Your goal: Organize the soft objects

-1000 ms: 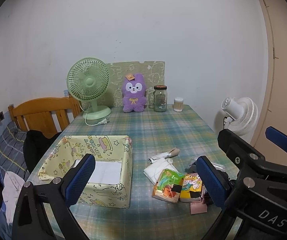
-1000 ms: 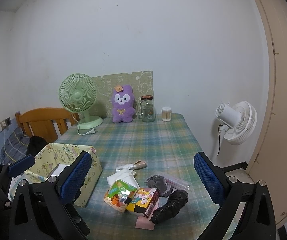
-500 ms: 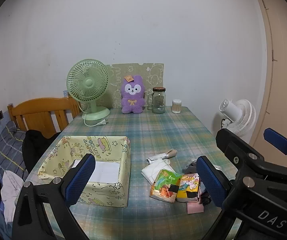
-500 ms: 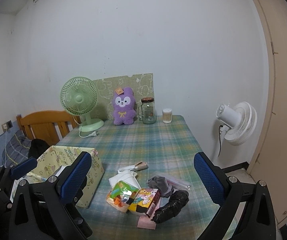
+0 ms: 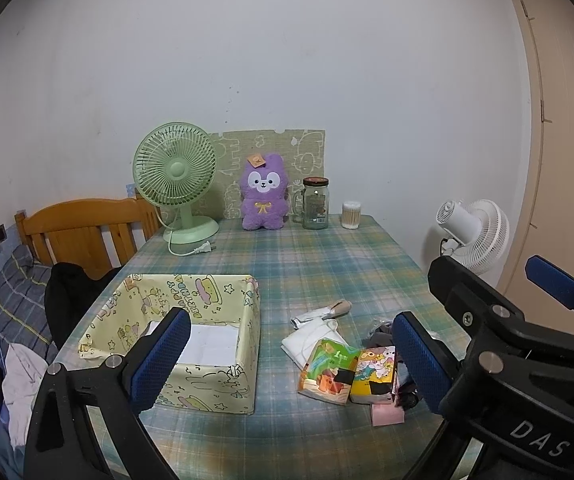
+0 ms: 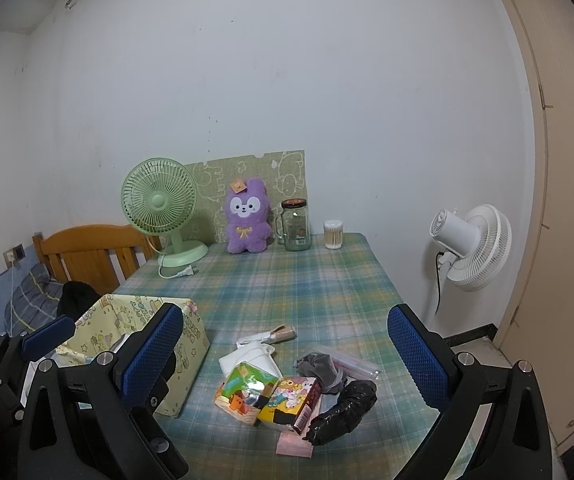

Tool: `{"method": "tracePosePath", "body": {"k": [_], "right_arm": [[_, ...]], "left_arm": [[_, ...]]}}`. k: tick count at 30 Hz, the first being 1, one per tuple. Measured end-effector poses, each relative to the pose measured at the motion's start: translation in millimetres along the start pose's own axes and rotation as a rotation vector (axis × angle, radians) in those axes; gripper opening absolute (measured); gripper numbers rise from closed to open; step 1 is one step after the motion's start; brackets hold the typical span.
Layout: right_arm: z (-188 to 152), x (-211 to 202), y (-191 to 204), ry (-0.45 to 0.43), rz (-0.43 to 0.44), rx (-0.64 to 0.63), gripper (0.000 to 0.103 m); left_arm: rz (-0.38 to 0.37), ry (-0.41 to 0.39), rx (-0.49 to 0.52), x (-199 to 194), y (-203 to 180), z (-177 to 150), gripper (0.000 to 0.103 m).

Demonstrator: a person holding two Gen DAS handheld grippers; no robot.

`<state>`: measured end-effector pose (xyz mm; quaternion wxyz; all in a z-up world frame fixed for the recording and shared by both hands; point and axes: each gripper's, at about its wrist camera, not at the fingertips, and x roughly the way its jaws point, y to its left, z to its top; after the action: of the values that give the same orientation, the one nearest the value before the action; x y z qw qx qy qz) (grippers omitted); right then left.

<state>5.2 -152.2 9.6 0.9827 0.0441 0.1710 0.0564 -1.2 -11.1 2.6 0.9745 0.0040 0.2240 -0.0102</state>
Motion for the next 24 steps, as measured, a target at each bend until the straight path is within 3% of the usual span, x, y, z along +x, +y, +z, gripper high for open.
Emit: {"method": "tracePosePath", "body": {"k": [24], "right_arm": [[-1.2,1.6,-1.3,0.009,0.005,-0.013,0.099]], "left_arm": [[-0.011,0.000,0.000,5.2,-6.1,-3.4,0.102]]}}
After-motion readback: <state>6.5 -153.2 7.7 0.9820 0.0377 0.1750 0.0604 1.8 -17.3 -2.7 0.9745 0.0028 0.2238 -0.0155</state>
